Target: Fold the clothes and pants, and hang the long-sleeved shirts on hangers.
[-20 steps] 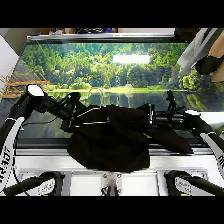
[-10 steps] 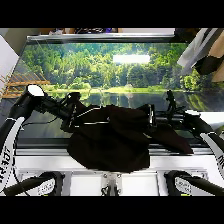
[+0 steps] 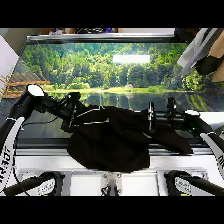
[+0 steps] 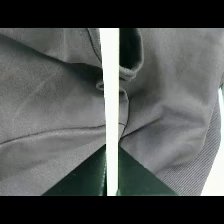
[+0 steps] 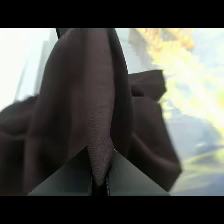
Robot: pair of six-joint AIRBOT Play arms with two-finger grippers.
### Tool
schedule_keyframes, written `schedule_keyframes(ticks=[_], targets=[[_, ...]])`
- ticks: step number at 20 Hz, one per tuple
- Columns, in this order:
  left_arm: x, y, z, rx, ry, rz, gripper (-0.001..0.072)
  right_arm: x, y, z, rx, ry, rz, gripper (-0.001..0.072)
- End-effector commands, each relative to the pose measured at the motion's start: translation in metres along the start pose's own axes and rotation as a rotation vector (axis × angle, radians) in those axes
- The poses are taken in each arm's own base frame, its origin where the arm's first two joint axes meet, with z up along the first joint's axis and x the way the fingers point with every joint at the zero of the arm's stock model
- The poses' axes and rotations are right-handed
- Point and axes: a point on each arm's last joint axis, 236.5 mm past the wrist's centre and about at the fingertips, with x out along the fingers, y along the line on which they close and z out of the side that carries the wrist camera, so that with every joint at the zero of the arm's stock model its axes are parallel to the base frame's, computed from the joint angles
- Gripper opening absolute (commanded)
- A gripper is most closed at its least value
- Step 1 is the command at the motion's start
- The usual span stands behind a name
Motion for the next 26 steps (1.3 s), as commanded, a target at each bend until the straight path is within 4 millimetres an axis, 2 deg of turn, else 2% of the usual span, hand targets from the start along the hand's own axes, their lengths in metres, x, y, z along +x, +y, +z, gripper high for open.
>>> schedule_keyframes(ticks=[1,12,16,17,18,19,24,26], targets=[[0.0,-0.001,-0.001,-0.001,0.004,-0.004,0.0015,-0.001,-0.011,-0.01,-0.149,0.046,-0.044,0.0019],[0.0,0.0,-0.003,-0.005,0.012,0.0,0.0015,0.0,-0.009,-0.008,-0.101,0.035,-0.035,0.0016],[0.0,0.003,-0.003,-0.116,0.012,0.012,0.0018,0.0,-0.006,-0.004,-0.084,0.019,-0.025,0.0016],[0.0,0.003,-0.003,-0.134,0.011,0.012,0.0088,0.0,-0.006,-0.004,-0.084,0.018,-0.025,0.0015],[0.0,0.004,-0.003,-0.169,0.011,0.018,0.0308,0.0,-0.006,-0.004,-0.082,0.018,-0.026,0.0016],[0.0,0.008,-0.003,-0.235,0.009,0.035,0.0399,0.0,-0.007,-0.003,-0.076,0.016,-0.027,0.0016],[-0.002,0.014,-0.004,-0.338,0.0,0.062,0.0397,0.0,-0.007,-0.003,-0.038,0.015,-0.027,0.0015],[-0.014,0.026,-0.007,-0.439,-0.019,0.112,0.0397,0.0,-0.007,-0.003,-0.028,0.014,-0.027,0.0014]])
